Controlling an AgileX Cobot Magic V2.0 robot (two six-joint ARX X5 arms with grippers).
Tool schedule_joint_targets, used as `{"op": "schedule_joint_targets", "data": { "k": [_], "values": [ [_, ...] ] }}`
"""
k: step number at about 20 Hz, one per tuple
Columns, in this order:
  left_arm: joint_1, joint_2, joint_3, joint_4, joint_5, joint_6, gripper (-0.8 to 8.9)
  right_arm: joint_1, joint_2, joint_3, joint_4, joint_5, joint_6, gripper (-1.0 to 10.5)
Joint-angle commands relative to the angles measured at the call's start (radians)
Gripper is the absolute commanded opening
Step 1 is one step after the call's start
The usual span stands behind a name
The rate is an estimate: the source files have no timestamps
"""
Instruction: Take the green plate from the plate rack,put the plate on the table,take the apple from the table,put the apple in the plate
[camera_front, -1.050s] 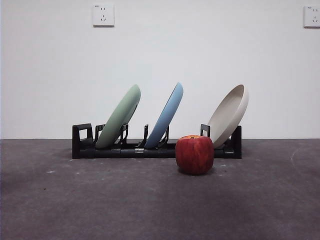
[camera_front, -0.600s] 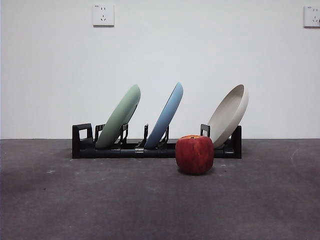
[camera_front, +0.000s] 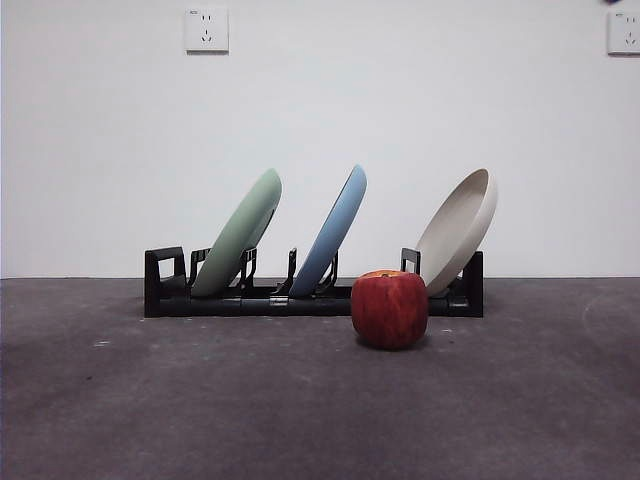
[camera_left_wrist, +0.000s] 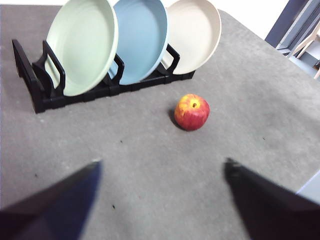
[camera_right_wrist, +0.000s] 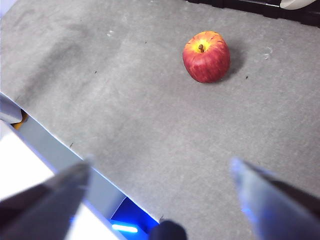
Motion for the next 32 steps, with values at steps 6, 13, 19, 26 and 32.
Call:
{"op": "schedule_joint_targets", "data": {
  "k": [6,13,19,26,32],
  "values": [
    [-0.092,0.149,0.040,0.195,-0.050,-0.027,7.05,0.002,0.000,0.003,0.004,0.002,0.008,6.9],
    [-0.251,0.580,0.299,0.351,-0.161,-0.021,7.04,0.002,0.000,0.003,0.004,0.001,0.007,6.9],
    [-0.316,0.961,0.576,0.422,-0.225,-0.018,7.04,0.002,0.000,0.003,0.004,0.002,0.008,6.9],
    [-0.348,1.265,0.798,0.449,-0.320,-0.001,7.00,0.002,0.000,0.003,0.003,0.002,0.007,6.9],
    [-0.367,1.368,0.820,0.477,-0.360,0.002,6.82,0.002,0.000,0.003,0.003,0.002,0.007,6.9]
  ]
}}
